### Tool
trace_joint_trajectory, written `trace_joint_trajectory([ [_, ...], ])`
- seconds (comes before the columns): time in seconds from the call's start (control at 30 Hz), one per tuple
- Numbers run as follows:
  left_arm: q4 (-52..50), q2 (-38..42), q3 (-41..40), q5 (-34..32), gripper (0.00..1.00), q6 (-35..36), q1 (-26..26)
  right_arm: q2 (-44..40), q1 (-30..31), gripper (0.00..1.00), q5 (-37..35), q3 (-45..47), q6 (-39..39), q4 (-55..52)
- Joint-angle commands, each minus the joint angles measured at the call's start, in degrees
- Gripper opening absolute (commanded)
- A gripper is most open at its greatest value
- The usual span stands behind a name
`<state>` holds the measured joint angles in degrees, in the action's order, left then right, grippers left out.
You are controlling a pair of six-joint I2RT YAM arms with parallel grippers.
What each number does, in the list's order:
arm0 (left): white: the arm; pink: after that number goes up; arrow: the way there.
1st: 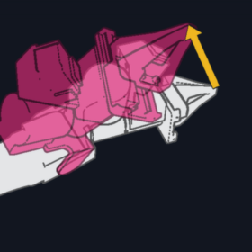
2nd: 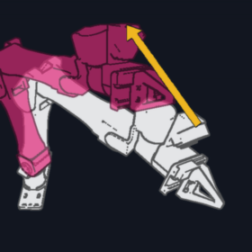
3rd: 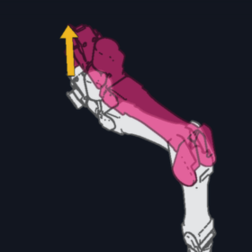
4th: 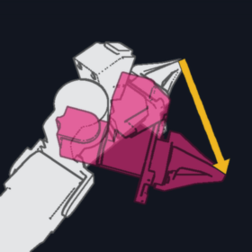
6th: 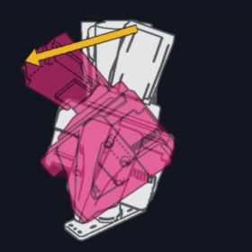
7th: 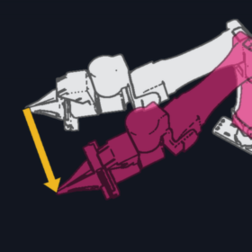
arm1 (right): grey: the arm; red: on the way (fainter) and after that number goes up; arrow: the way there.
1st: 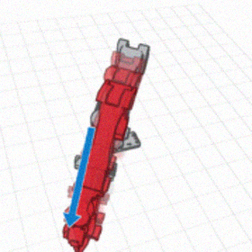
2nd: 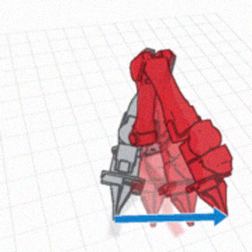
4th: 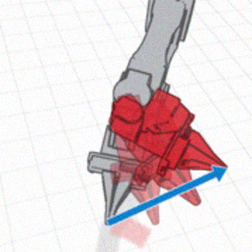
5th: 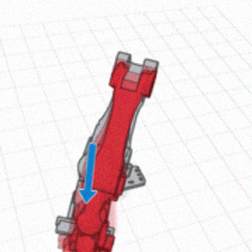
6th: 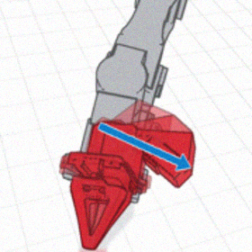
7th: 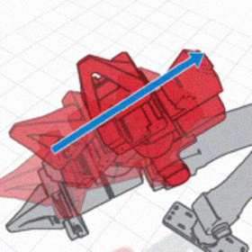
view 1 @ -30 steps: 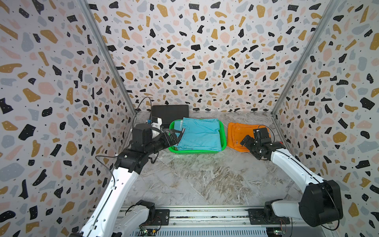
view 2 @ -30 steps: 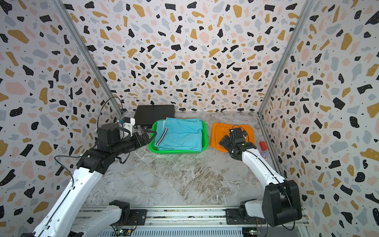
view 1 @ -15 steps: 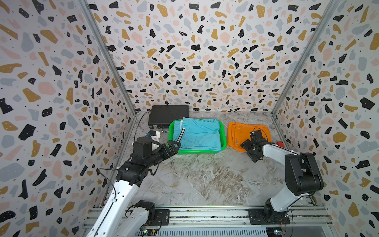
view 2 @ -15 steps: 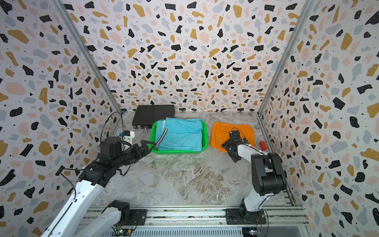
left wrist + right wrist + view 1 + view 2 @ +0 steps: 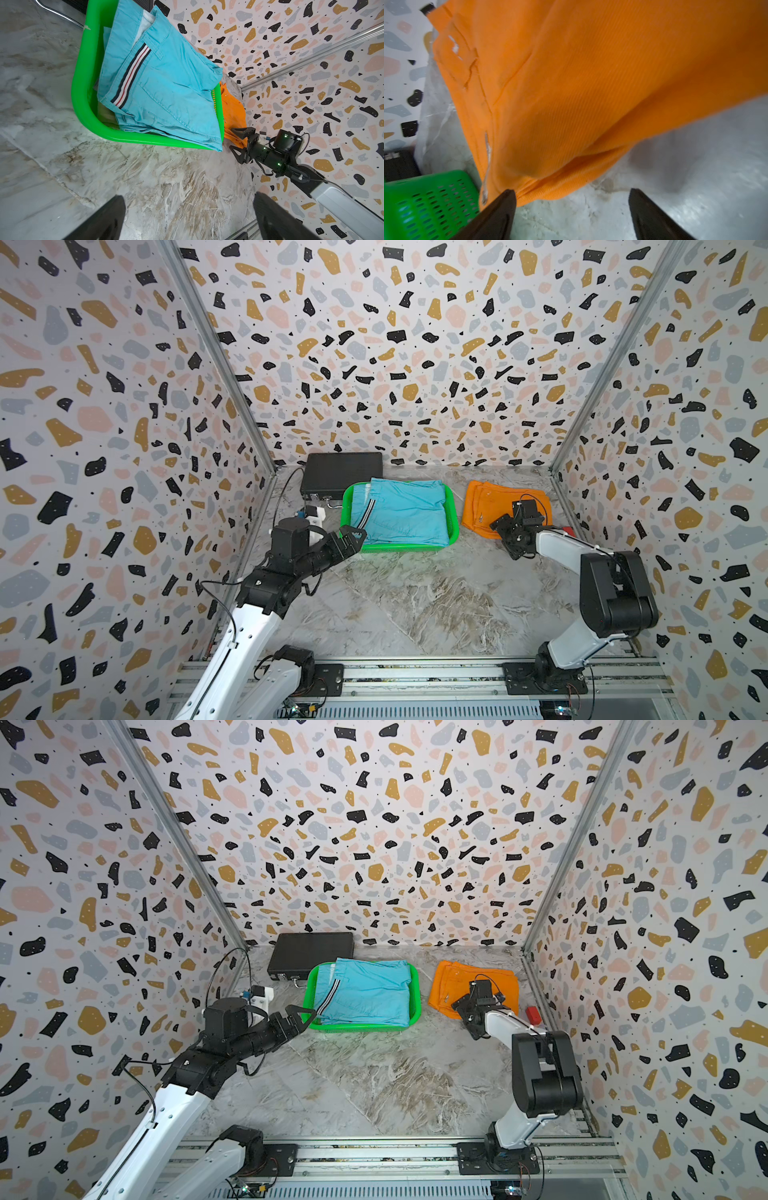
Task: Put the folded long pants in the basket
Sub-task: Move the long pant to the center of the board.
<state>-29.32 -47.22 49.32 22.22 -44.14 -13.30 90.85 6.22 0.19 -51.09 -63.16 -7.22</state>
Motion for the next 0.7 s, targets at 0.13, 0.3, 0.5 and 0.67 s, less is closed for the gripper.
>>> trace_joint_trajectory([
  [0.13,1.20,-2.30,0.38,1.36,1.00,1.28,-0.23,3.32,-1.58,1.00,1.52,-5.97,4.32,0.10],
  [0.3,1.11,-2.27,0.73,2.00,1.00,1.13,-0.18,12.82,-1.85,0.96,3.23,-11.86,4.71,-0.07],
  [0.5,-0.85,-1.82,1.98,1.24,1.00,2.73,-0.24,15.74,-2.74,0.65,4.37,-14.00,5.80,-2.01],
  [0.67,-1.26,-2.69,2.45,1.97,1.00,2.73,-0.24,11.99,-2.80,0.00,7.00,-9.10,7.21,-5.80],
])
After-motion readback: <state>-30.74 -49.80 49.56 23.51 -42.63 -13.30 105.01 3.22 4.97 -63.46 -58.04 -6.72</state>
